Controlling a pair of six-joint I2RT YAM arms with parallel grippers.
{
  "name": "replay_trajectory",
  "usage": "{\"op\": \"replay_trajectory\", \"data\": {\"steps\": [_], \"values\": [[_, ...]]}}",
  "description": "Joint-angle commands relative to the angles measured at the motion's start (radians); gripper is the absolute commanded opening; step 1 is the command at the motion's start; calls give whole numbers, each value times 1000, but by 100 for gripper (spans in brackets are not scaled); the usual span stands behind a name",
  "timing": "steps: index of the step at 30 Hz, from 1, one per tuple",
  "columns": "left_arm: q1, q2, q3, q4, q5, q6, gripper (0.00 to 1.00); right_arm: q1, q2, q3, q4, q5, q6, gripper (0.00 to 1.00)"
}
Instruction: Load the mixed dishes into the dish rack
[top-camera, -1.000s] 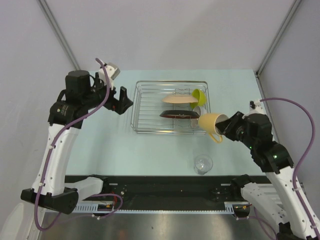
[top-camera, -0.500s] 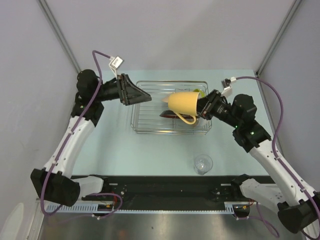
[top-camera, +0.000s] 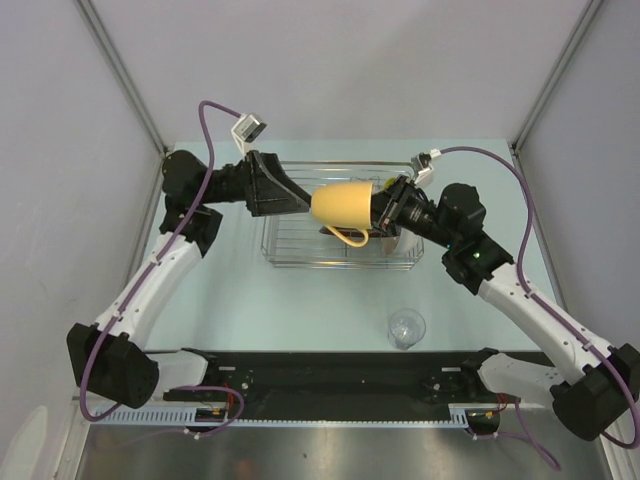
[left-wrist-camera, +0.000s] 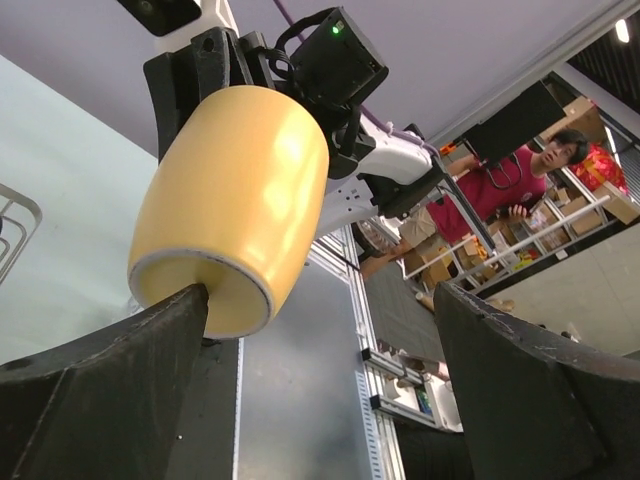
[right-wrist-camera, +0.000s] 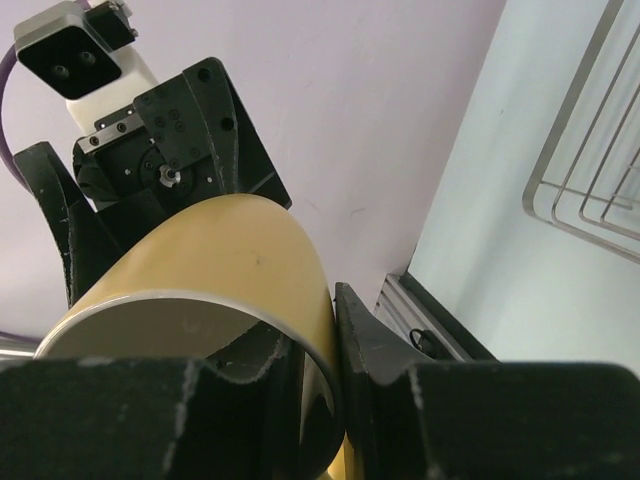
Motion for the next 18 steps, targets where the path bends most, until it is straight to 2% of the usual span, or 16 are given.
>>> {"op": "replay_trajectory", "data": {"steps": [1, 10, 18], "values": [[-14, -38, -3, -69, 3, 83, 100, 30, 7, 35, 181, -7, 40, 0], [-2, -18, 27, -258, 4, 288, 100, 40, -22, 35, 149, -16, 34, 0], [28, 39, 113, -252, 30, 297, 100, 26, -67, 35, 49, -48, 7, 0]]}}
